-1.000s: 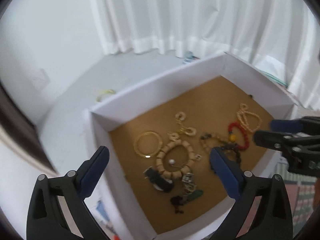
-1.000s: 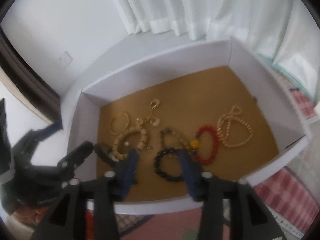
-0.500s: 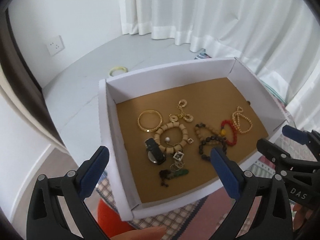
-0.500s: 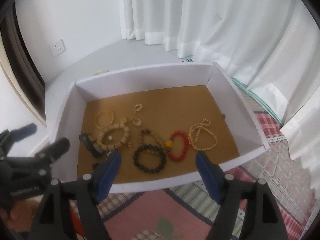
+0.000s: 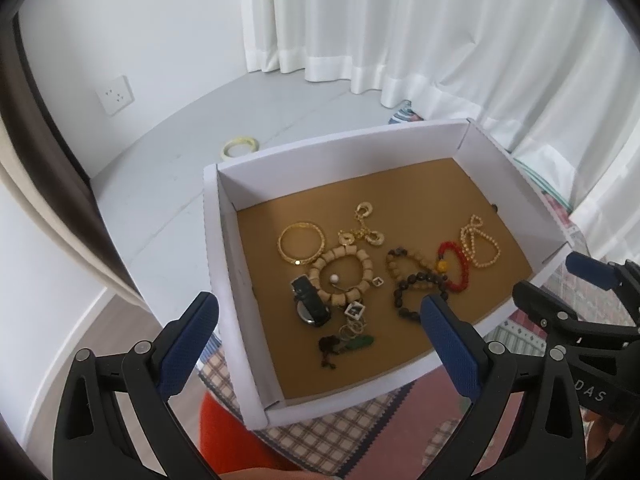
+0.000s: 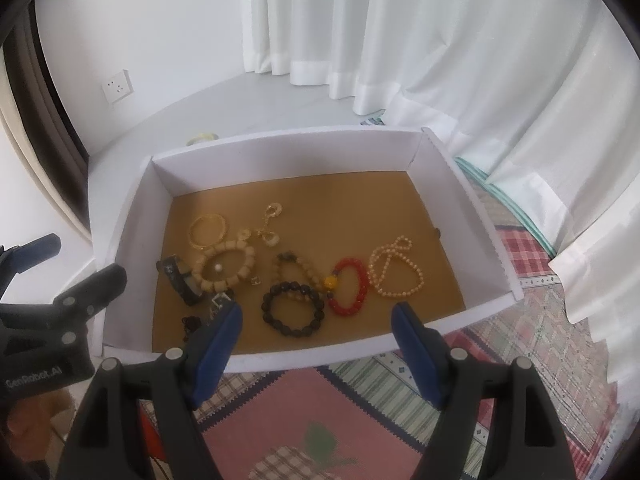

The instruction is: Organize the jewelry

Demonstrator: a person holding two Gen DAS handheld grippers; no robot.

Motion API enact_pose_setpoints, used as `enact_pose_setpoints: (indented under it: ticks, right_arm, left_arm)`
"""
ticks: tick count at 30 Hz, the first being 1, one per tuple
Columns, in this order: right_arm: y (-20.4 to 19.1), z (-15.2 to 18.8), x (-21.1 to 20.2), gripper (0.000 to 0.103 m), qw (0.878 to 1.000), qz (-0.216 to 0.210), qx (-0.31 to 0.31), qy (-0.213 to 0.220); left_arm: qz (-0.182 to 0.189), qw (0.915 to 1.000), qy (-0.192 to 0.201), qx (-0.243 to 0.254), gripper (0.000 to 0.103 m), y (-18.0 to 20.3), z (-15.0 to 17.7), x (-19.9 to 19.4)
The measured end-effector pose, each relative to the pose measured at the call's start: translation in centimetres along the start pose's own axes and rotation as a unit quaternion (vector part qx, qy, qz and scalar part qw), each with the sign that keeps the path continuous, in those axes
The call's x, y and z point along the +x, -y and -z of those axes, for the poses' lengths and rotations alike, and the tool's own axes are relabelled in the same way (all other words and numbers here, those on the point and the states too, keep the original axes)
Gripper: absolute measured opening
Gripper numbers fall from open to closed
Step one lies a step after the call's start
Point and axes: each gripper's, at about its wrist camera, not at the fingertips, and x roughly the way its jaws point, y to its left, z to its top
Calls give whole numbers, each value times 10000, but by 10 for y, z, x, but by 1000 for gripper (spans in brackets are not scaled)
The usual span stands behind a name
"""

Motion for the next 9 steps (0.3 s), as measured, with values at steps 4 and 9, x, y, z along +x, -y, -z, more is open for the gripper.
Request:
enact_pose_setpoints:
  ticks: [4,9]
  right_arm:
    - [2,0,1,79,10000,36,22,15]
    - [4,1,2,79,10000,5,43,8]
  left_arm:
    - [-12,10000,-30,19,101,1,1,2]
    - [-71,10000,-12,55,101,3,2,4]
